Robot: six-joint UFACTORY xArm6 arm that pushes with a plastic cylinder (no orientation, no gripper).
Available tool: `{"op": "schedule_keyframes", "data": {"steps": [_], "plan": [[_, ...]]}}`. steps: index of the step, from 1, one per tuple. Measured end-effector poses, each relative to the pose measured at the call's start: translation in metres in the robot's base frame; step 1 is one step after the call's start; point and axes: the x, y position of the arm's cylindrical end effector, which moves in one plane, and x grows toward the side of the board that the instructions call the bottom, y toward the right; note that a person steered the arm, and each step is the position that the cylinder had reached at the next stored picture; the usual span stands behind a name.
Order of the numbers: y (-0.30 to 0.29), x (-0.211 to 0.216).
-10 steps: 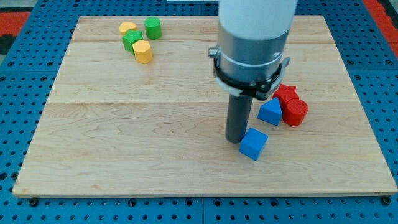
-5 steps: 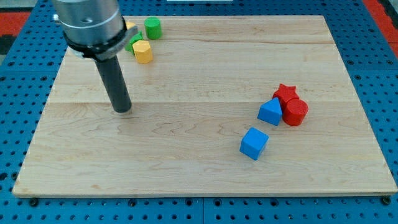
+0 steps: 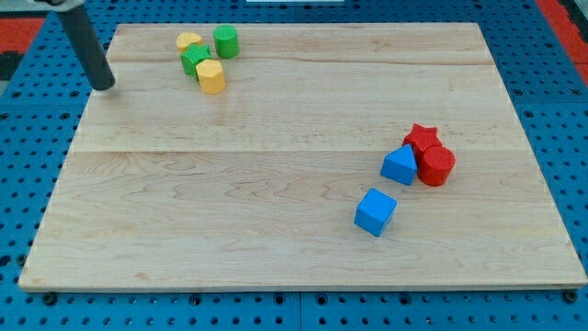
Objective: Separate the group of blocks
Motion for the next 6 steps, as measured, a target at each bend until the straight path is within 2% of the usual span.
{"op": "schedule_keyframes", "data": {"steps": [3,6], "plan": [[0.010,-0.064],[0.101,-0.083]]}}
